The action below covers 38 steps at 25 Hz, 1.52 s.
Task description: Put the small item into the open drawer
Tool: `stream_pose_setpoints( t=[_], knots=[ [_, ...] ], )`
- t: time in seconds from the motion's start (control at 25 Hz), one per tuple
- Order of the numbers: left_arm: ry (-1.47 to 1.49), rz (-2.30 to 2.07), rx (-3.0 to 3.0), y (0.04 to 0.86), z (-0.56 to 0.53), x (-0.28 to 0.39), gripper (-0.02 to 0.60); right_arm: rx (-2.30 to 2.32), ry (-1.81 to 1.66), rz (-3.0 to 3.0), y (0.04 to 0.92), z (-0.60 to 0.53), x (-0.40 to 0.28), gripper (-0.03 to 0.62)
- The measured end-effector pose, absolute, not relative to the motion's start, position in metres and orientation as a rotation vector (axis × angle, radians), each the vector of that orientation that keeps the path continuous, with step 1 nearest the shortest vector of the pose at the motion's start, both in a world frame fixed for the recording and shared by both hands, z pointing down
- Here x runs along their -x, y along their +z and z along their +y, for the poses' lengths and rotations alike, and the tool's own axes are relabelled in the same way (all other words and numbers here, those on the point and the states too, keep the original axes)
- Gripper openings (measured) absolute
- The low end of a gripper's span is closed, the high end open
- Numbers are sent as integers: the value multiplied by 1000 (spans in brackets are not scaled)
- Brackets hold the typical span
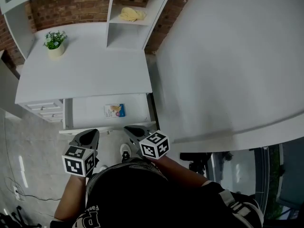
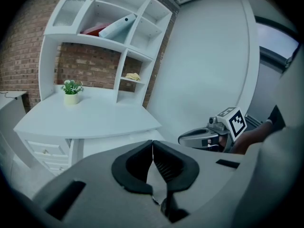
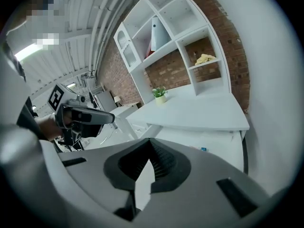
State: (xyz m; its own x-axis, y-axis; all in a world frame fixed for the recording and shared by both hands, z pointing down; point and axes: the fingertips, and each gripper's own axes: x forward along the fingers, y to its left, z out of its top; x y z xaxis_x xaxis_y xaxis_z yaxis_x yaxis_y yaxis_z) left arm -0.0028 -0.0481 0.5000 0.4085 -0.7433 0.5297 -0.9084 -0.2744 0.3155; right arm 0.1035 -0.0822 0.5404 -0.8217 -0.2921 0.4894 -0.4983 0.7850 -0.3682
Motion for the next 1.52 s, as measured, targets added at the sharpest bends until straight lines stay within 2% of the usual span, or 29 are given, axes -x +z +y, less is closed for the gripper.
stream_pose_setpoints(
  t=[0.2,0.56,1.0,1.52],
  knots=[
    [387,-1380,-2164,493,-12,19,18,-706,706,-2603,526,-42,-93,5],
    [365,-1238,-2254,493,39,11,18,-821,663,-2581,519,19,-100,3],
    [307,-1291,-2180,487,40,-5,18,-820,621,-2588,505,19,-132,3],
    [352,-1316,-2164,489,34,-61,18,-705,641,-2581,512,20,-177,3]
  ],
)
